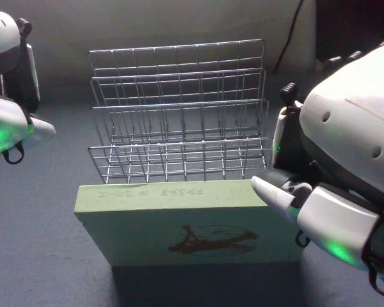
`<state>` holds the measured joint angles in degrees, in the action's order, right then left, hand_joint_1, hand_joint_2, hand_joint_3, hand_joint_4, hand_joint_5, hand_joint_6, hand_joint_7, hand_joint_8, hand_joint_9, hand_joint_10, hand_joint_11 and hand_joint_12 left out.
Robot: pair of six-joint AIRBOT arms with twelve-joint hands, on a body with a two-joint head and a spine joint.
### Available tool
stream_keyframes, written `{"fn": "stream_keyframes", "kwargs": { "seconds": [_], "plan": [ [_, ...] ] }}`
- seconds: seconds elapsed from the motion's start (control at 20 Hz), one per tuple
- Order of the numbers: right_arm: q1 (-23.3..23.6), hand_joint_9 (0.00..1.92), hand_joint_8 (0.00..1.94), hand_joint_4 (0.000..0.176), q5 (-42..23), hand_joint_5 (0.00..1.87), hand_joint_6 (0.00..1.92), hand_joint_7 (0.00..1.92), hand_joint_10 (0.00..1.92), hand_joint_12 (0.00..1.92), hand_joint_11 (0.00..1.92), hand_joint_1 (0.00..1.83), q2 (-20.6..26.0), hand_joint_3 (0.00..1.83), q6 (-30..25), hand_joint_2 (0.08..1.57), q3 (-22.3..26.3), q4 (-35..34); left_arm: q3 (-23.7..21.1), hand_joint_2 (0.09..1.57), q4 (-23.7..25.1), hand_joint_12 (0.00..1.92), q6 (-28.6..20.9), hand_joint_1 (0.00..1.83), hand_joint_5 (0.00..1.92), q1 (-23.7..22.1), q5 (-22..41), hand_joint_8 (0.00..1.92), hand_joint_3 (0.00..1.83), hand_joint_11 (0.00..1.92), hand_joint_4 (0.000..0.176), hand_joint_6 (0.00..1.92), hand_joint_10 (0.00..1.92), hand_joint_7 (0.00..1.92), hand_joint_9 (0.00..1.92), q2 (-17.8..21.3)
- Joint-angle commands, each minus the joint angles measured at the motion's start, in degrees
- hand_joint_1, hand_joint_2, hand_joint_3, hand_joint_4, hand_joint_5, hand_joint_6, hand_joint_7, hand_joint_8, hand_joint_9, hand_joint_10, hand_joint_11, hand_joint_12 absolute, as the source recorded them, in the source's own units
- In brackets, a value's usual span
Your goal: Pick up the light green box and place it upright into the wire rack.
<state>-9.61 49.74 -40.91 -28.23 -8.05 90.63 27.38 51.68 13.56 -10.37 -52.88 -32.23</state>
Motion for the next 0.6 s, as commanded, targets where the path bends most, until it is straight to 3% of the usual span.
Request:
{"fn": "stream_keyframes", "kwargs": {
  "seconds": [0.0,0.1,0.15,0.3,0.55],
  "plan": [
    [0.2,0.08,0.03,0.04,0.28,0.12,0.09,0.13,0.06,0.63,0.0,0.2,-0.04,0.21,0.11,0.91,0.15,4.66,0.1,1.07,4.1,0.68,0.4,0.09,0.22,-0.55,2.58,0.06,0.12,0.0,0.043,0.07,0.06,0.15,0.12,0.3],
    [0.11,0.08,0.03,0.04,0.27,0.12,0.09,0.13,0.06,0.63,0.0,0.2,-0.04,0.21,0.11,0.91,0.16,4.66,0.1,1.07,4.1,0.68,0.4,0.09,0.22,-0.6,2.58,0.06,0.12,0.0,0.043,0.07,0.06,0.15,0.12,0.3],
    [0.09,0.11,0.0,0.039,0.27,0.16,0.01,0.15,0.0,0.64,0.0,0.17,-0.03,0.03,0.11,1.0,0.16,4.66,0.1,1.12,4.1,0.67,0.4,0.07,0.27,-0.58,2.58,0.0,0.01,0.0,0.04,0.01,0.01,0.18,0.15,0.3],
    [0.05,0.1,0.0,0.038,0.24,0.14,0.0,0.13,0.0,0.62,0.0,0.1,-0.03,0.03,0.11,1.05,0.16,4.66,0.18,1.12,4.1,0.66,0.46,0.06,0.27,-0.59,2.47,0.0,0.01,0.0,0.04,0.0,0.0,0.18,0.15,0.3],
    [0.3,0.12,0.0,0.039,0.19,0.15,0.0,0.15,0.01,0.63,0.0,0.14,-0.04,0.01,0.07,1.06,0.04,4.66,0.25,1.12,4.1,0.65,0.73,0.06,0.27,-0.58,2.47,0.0,0.0,0.0,0.04,0.0,0.0,0.18,0.15,0.3]
  ]
}}
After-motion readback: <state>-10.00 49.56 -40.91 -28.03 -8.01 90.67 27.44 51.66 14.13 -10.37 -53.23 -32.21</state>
